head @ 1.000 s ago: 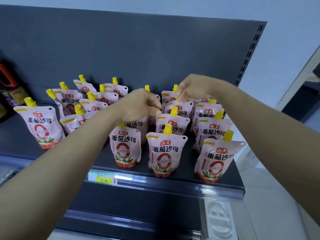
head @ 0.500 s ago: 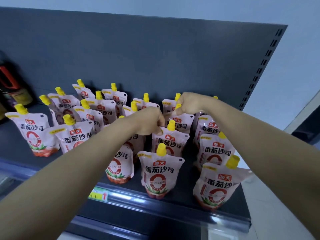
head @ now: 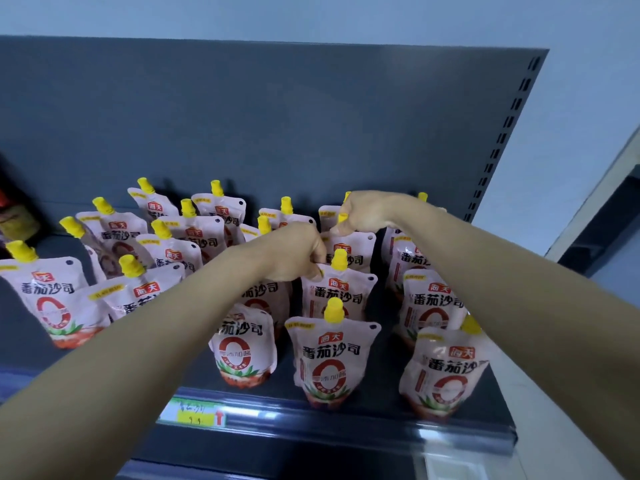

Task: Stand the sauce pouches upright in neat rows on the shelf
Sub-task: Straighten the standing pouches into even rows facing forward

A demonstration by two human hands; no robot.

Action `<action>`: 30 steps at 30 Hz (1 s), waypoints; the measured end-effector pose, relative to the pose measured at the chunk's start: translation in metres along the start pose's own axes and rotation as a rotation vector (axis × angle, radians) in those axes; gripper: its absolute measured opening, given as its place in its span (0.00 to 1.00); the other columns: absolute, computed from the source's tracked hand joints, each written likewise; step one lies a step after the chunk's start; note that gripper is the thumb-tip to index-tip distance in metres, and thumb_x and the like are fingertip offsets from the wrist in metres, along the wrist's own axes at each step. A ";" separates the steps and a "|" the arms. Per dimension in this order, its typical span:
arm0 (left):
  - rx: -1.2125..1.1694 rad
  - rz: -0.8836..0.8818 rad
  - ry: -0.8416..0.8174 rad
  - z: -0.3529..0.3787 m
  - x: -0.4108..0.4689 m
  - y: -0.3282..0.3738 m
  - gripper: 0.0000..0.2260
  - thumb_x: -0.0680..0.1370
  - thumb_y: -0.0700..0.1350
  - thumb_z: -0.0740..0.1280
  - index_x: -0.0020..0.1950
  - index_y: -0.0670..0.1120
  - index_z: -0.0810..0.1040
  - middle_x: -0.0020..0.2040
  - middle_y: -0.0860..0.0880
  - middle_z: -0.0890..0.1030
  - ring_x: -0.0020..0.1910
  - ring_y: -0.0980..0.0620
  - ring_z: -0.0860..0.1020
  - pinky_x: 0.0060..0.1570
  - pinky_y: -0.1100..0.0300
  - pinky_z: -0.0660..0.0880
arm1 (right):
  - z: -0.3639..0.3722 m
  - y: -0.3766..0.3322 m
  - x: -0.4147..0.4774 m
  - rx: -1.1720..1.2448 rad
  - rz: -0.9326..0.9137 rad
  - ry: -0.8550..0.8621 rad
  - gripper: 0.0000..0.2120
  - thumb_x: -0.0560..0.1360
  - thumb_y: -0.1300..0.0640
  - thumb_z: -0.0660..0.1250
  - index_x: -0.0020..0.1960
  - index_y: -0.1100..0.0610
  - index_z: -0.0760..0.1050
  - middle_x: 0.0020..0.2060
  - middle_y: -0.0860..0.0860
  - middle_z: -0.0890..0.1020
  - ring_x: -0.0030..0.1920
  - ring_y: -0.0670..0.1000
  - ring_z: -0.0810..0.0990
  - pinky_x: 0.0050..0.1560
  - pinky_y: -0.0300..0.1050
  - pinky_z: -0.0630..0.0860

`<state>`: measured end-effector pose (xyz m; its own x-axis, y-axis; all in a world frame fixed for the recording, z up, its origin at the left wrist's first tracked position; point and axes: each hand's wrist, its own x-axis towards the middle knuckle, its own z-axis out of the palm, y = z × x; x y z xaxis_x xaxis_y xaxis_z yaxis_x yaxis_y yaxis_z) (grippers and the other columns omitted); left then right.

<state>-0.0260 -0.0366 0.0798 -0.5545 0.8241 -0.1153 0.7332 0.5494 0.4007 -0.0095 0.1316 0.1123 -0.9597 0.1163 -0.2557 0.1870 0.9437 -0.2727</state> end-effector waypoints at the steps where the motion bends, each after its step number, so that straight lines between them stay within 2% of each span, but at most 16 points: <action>1: -0.012 0.017 -0.023 -0.001 0.000 -0.001 0.10 0.72 0.41 0.71 0.33 0.40 0.75 0.28 0.46 0.69 0.29 0.51 0.65 0.32 0.58 0.63 | 0.000 -0.001 -0.001 0.007 0.009 0.000 0.20 0.75 0.50 0.67 0.30 0.57 0.65 0.14 0.41 0.68 0.27 0.50 0.64 0.30 0.42 0.61; 2: -0.033 0.031 -0.045 -0.002 -0.001 -0.003 0.09 0.73 0.43 0.71 0.35 0.39 0.77 0.30 0.43 0.73 0.31 0.50 0.68 0.35 0.56 0.66 | -0.001 -0.003 -0.002 0.011 0.022 -0.010 0.20 0.75 0.50 0.68 0.29 0.56 0.66 0.14 0.43 0.68 0.26 0.50 0.64 0.29 0.42 0.62; 4: -0.081 0.058 -0.052 -0.009 -0.003 -0.006 0.11 0.73 0.48 0.70 0.41 0.40 0.81 0.36 0.42 0.78 0.35 0.49 0.72 0.39 0.56 0.70 | -0.007 -0.002 -0.006 0.061 0.043 -0.081 0.16 0.74 0.51 0.70 0.31 0.55 0.71 0.22 0.45 0.72 0.26 0.47 0.69 0.29 0.38 0.68; 6: -0.138 0.097 0.011 -0.021 -0.005 -0.010 0.11 0.74 0.50 0.69 0.43 0.42 0.82 0.36 0.46 0.77 0.34 0.54 0.71 0.37 0.61 0.68 | -0.017 -0.002 -0.014 0.198 0.057 -0.146 0.04 0.74 0.56 0.70 0.44 0.56 0.79 0.33 0.49 0.80 0.33 0.44 0.79 0.34 0.33 0.76; 8: -0.169 0.130 0.113 -0.034 -0.005 -0.015 0.06 0.74 0.47 0.70 0.43 0.44 0.82 0.38 0.49 0.80 0.35 0.57 0.74 0.38 0.64 0.70 | -0.030 0.000 -0.018 0.345 0.063 -0.085 0.06 0.76 0.62 0.66 0.52 0.60 0.79 0.43 0.54 0.83 0.44 0.48 0.83 0.46 0.37 0.79; 11: -0.139 0.126 0.239 -0.045 0.003 -0.021 0.04 0.74 0.40 0.69 0.48 0.45 0.82 0.43 0.49 0.82 0.41 0.56 0.77 0.37 0.70 0.71 | -0.041 -0.001 -0.011 0.299 0.116 0.161 0.10 0.76 0.66 0.61 0.53 0.67 0.78 0.52 0.63 0.83 0.46 0.53 0.81 0.52 0.46 0.79; 12: -0.112 0.115 0.241 -0.045 0.008 -0.021 0.06 0.74 0.39 0.68 0.49 0.44 0.81 0.44 0.49 0.81 0.42 0.55 0.77 0.37 0.70 0.70 | -0.041 -0.001 -0.005 0.233 0.142 0.237 0.11 0.75 0.65 0.61 0.54 0.69 0.78 0.54 0.64 0.82 0.46 0.54 0.80 0.52 0.47 0.78; 14: -0.045 0.094 0.203 -0.043 0.018 -0.020 0.08 0.74 0.38 0.68 0.53 0.43 0.80 0.45 0.50 0.78 0.44 0.53 0.76 0.40 0.65 0.69 | -0.037 -0.001 0.005 0.138 0.191 0.319 0.14 0.74 0.62 0.65 0.58 0.66 0.78 0.56 0.62 0.81 0.52 0.58 0.80 0.52 0.46 0.75; 16: 0.023 0.073 0.139 -0.038 0.031 -0.017 0.09 0.73 0.39 0.69 0.53 0.43 0.80 0.46 0.48 0.78 0.47 0.48 0.78 0.44 0.61 0.71 | -0.028 -0.001 0.013 0.061 0.199 0.295 0.17 0.74 0.60 0.67 0.60 0.66 0.77 0.58 0.61 0.80 0.59 0.60 0.78 0.56 0.47 0.75; 18: 0.083 0.062 0.075 -0.033 0.042 -0.014 0.08 0.72 0.41 0.70 0.50 0.42 0.81 0.47 0.44 0.82 0.49 0.44 0.79 0.47 0.55 0.76 | -0.019 0.002 0.022 0.030 0.179 0.242 0.18 0.73 0.60 0.67 0.60 0.68 0.76 0.57 0.62 0.80 0.56 0.61 0.79 0.56 0.50 0.77; 19: 0.106 0.053 0.049 -0.030 0.048 -0.014 0.07 0.71 0.42 0.70 0.48 0.42 0.81 0.47 0.44 0.82 0.48 0.44 0.79 0.47 0.53 0.77 | -0.015 0.005 0.026 0.063 0.175 0.215 0.17 0.73 0.61 0.67 0.59 0.67 0.76 0.54 0.62 0.82 0.50 0.61 0.81 0.51 0.49 0.78; 21: 0.146 0.033 0.013 -0.026 0.056 -0.013 0.05 0.71 0.44 0.71 0.38 0.43 0.80 0.37 0.45 0.81 0.41 0.43 0.78 0.39 0.55 0.74 | -0.011 0.009 0.033 0.127 0.157 0.189 0.12 0.73 0.62 0.69 0.55 0.65 0.78 0.42 0.59 0.80 0.38 0.57 0.78 0.37 0.44 0.77; 22: 0.162 0.017 0.006 -0.025 0.059 -0.012 0.09 0.70 0.45 0.72 0.33 0.44 0.77 0.31 0.47 0.77 0.36 0.44 0.75 0.34 0.57 0.71 | -0.009 0.011 0.037 0.144 0.151 0.184 0.09 0.73 0.61 0.69 0.51 0.64 0.78 0.39 0.58 0.78 0.35 0.55 0.77 0.34 0.43 0.76; 25: 0.225 -0.007 0.026 -0.022 0.066 -0.011 0.17 0.70 0.46 0.72 0.26 0.46 0.69 0.26 0.49 0.69 0.32 0.46 0.71 0.32 0.59 0.66 | -0.006 0.014 0.048 0.165 0.145 0.173 0.09 0.72 0.56 0.72 0.45 0.61 0.75 0.32 0.54 0.73 0.34 0.56 0.76 0.32 0.43 0.76; 30: 0.290 -0.021 0.087 -0.025 0.066 -0.013 0.19 0.71 0.46 0.71 0.24 0.47 0.66 0.25 0.50 0.67 0.31 0.46 0.68 0.26 0.60 0.62 | -0.007 0.014 0.062 0.094 0.136 0.218 0.10 0.72 0.54 0.73 0.40 0.60 0.75 0.27 0.52 0.72 0.27 0.53 0.73 0.28 0.38 0.69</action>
<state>-0.0819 0.0077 0.0893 -0.5934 0.8041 -0.0372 0.7960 0.5930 0.1213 -0.0675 0.1546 0.0990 -0.9451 0.3134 -0.0928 0.3260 0.8832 -0.3372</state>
